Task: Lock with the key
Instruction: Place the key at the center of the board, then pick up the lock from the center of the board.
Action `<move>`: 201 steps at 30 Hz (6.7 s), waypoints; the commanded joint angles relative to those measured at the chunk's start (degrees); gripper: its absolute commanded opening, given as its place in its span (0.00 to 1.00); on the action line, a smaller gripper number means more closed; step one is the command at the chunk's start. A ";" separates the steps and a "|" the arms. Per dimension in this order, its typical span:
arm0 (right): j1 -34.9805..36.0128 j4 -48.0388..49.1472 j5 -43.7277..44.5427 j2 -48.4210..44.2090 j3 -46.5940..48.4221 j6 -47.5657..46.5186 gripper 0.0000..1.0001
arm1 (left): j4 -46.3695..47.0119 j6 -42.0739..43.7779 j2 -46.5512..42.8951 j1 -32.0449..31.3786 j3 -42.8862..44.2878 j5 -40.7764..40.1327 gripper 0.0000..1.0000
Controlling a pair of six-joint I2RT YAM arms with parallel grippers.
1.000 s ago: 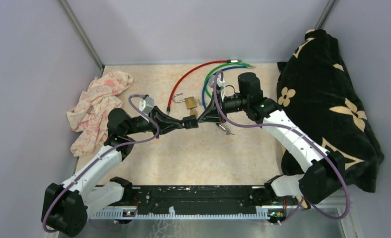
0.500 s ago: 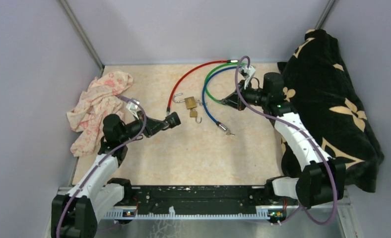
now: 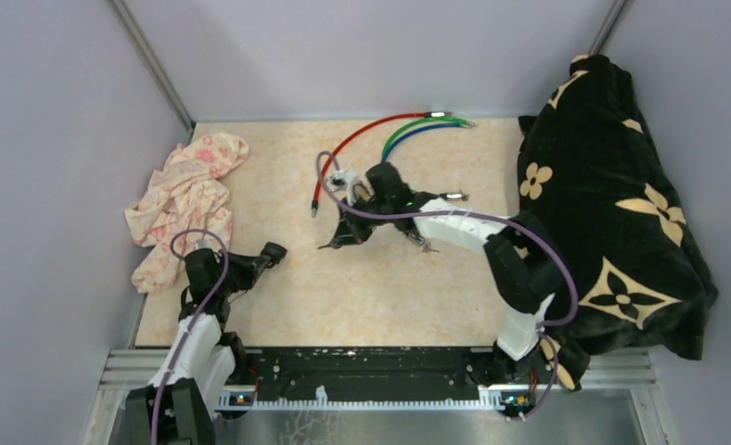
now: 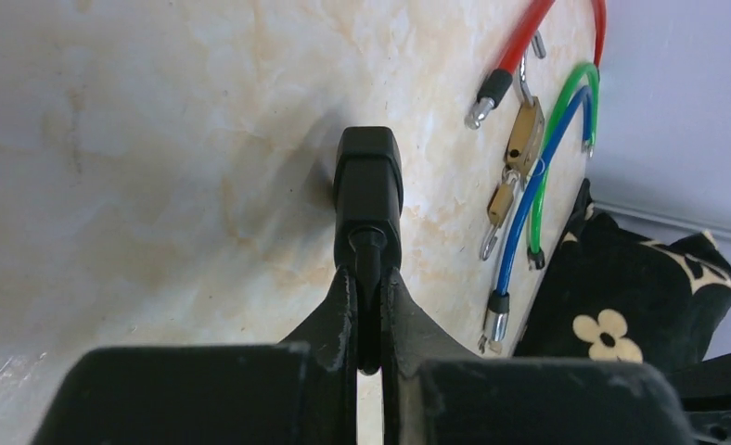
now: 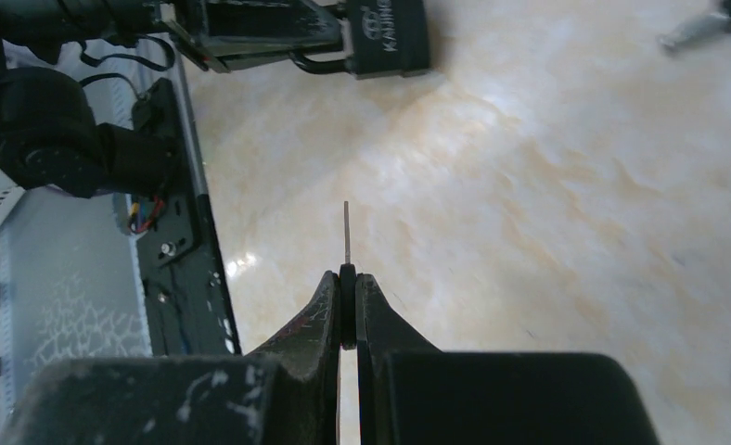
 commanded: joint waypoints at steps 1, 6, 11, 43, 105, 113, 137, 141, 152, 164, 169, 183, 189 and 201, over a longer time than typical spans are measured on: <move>6.62 4.01 -4.38 9.62 9.94 2.98 0.00 | -2.47 -4.76 -2.44 0.80 -0.31 -4.64 0.11; 8.97 4.03 -8.10 20.00 17.66 6.40 0.00 | -5.61 -4.90 -3.21 0.81 -1.01 -5.65 0.33; 10.01 0.95 -8.03 26.29 22.96 6.88 0.00 | -8.16 -4.59 -3.74 0.80 -1.24 -7.02 0.56; 1.41 -25.94 40.06 21.51 38.97 -3.13 0.83 | -25.37 -1.93 -7.71 1.04 4.60 -8.86 0.99; -4.41 -32.44 39.67 40.44 52.27 -1.13 0.00 | 4.21 42.75 -3.59 1.35 14.60 11.37 0.93; -6.07 -19.86 24.99 26.40 36.64 0.64 0.00 | -19.75 103.92 19.78 -26.94 33.69 5.52 0.98; -8.37 -4.48 12.56 10.47 13.24 8.17 0.00 | -12.62 125.75 52.28 -32.42 48.61 18.21 0.71; -8.39 -4.40 12.10 10.28 13.40 7.76 0.00 | -9.25 121.97 54.08 -32.68 47.90 13.61 0.61; -8.37 -2.84 10.22 9.79 12.14 7.07 0.00 | 2.00 118.65 54.70 -32.98 46.07 7.66 0.00; -16.21 7.75 -4.27 -6.27 -0.45 3.74 0.95 | 1.46 84.53 41.79 -33.20 45.34 18.81 0.00; -20.04 12.93 -15.20 -13.41 -7.18 1.54 0.97 | 8.48 71.40 33.41 -33.25 39.91 25.94 0.00; -14.61 35.69 -26.20 -19.17 -15.72 3.02 0.96 | 43.15 43.51 14.93 -33.36 25.80 31.21 0.00; -10.83 52.48 -23.92 -15.45 -18.47 14.42 0.95 | 48.34 41.34 11.64 -33.51 22.80 29.11 0.00; -8.19 85.58 -24.20 -3.83 -19.65 37.51 0.60 | 50.47 40.09 10.14 -33.56 21.72 27.91 0.00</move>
